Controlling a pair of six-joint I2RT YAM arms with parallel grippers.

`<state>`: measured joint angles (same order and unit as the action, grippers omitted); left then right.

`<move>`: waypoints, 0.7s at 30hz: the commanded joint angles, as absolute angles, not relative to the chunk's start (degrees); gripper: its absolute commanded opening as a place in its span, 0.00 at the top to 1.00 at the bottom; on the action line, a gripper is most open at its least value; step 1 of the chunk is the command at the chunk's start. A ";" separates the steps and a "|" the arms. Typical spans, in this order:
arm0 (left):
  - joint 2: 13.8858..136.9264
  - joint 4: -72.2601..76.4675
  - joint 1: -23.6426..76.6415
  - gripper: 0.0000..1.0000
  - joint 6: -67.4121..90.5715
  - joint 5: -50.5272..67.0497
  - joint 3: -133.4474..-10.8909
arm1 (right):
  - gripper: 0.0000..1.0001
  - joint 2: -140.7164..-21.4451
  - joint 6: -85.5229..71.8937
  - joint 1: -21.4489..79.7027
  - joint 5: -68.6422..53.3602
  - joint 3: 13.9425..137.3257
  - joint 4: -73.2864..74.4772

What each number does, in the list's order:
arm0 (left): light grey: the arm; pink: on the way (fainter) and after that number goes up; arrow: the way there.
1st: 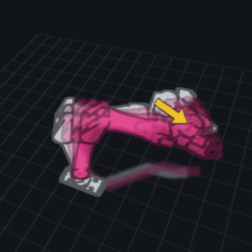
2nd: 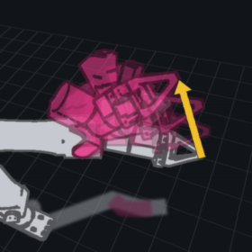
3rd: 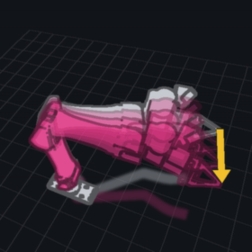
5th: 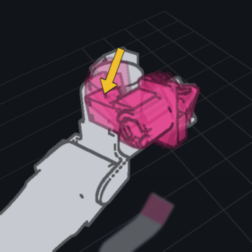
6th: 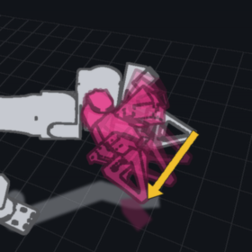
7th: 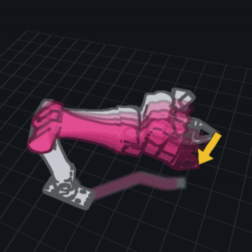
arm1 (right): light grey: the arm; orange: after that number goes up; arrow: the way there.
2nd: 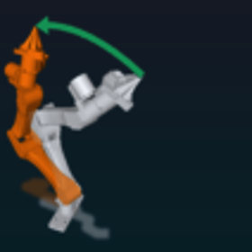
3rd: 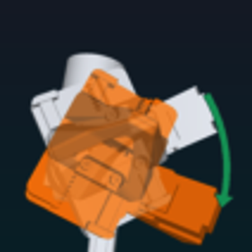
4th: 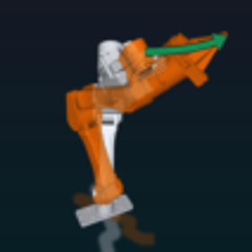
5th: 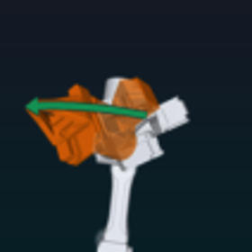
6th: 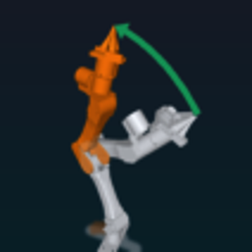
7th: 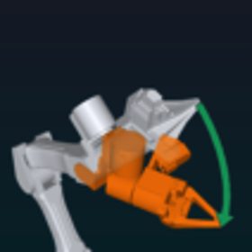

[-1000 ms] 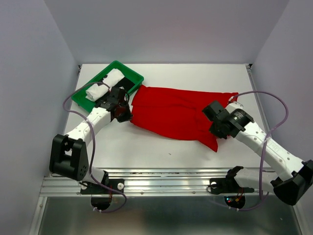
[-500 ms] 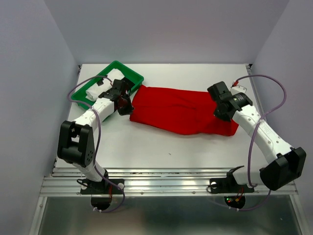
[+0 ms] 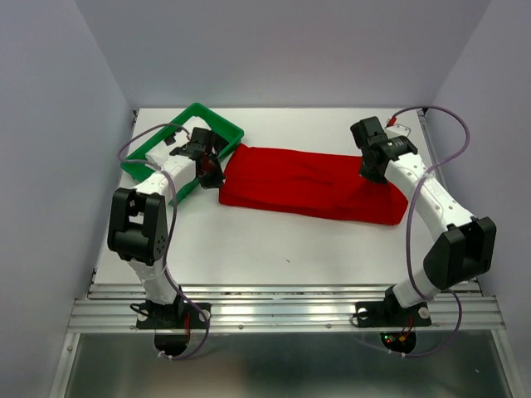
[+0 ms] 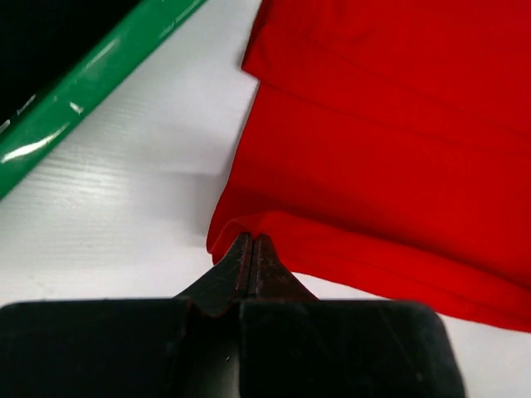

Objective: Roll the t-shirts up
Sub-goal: Fold the T-shirt at the center of the board.

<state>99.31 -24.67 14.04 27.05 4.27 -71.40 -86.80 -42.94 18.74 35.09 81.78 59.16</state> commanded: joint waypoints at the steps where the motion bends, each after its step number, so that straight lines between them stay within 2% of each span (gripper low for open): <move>1: 101.42 -24.61 13.18 1.00 24.53 3.78 -76.37 | 0.99 -89.03 -39.73 16.71 35.16 85.16 54.50; 10: 107.66 -25.13 13.10 1.00 23.82 3.87 -82.35 | 0.99 -96.32 -36.83 14.24 33.93 89.64 51.68; 21: 108.98 -25.84 13.01 1.00 23.99 2.90 -84.55 | 0.99 -102.04 -34.10 11.51 32.43 93.34 49.40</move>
<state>109.56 -25.17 13.39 24.82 4.23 -81.91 -101.32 -35.62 12.27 32.73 90.54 52.14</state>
